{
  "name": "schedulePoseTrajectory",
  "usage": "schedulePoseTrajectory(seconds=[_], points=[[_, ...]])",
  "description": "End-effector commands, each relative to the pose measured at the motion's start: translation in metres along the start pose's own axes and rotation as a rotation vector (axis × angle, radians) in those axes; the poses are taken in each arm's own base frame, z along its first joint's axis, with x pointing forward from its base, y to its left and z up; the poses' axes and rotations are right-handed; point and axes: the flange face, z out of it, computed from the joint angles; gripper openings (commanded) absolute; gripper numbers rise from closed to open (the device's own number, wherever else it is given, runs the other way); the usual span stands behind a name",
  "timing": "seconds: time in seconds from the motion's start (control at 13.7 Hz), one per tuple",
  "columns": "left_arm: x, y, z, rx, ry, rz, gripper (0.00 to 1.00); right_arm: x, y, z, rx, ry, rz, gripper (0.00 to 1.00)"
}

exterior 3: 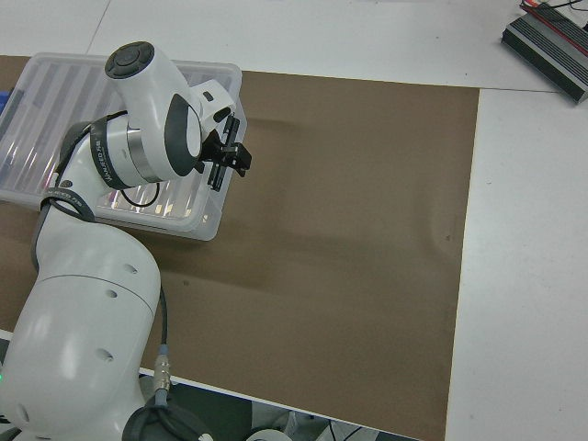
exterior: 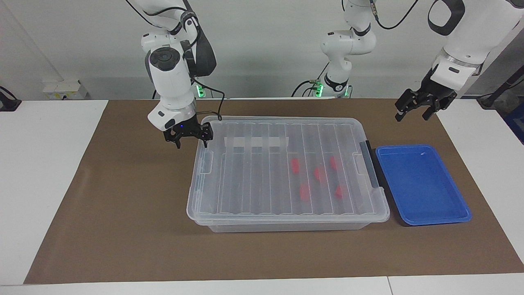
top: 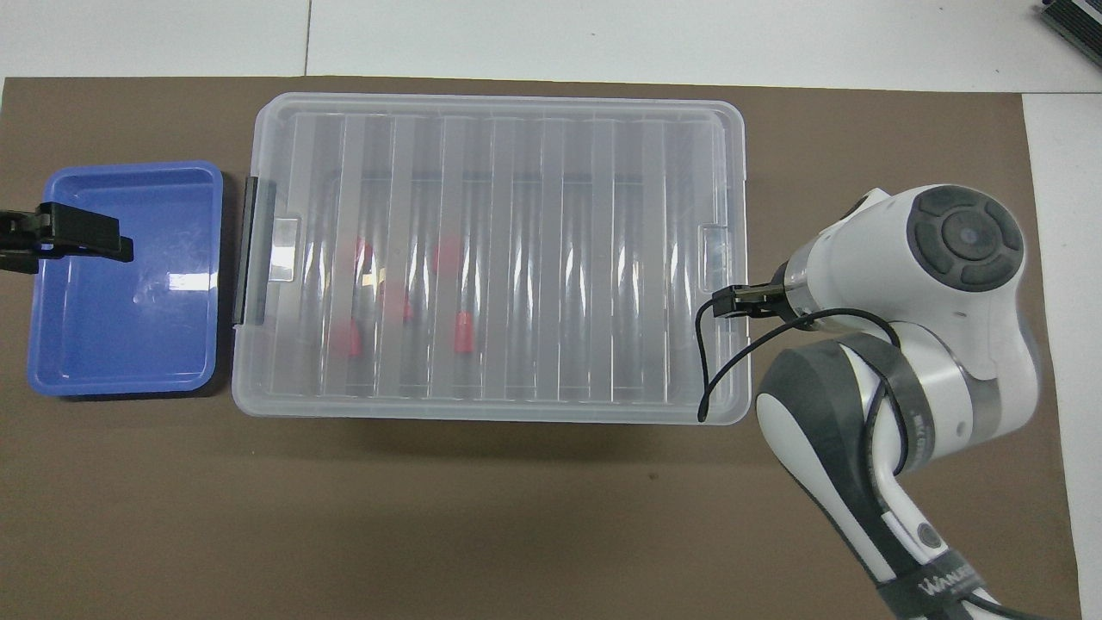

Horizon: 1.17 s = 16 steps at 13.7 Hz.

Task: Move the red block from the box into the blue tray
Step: 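Slide the clear lid away from the blue tray with the right gripper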

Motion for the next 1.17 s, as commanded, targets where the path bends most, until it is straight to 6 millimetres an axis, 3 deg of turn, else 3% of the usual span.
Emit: schedulePoseTrajectory(seconds=[0.0, 0.29, 1.09], points=[[-0.007, -0.002, -0.004, 0.021, 0.001, -0.004, 1.0, 0.001, 0.025, 0.003, 0.011, -0.002, -0.044, 0.96], [-0.007, -0.002, -0.004, 0.021, 0.001, -0.004, 1.0, 0.007, 0.073, 0.005, 0.009, -0.01, -0.122, 0.96], [-0.008, -0.002, -0.003, 0.021, 0.0, -0.004, 1.0, 0.003, 0.176, 0.01, 0.017, -0.052, -0.368, 0.98]])
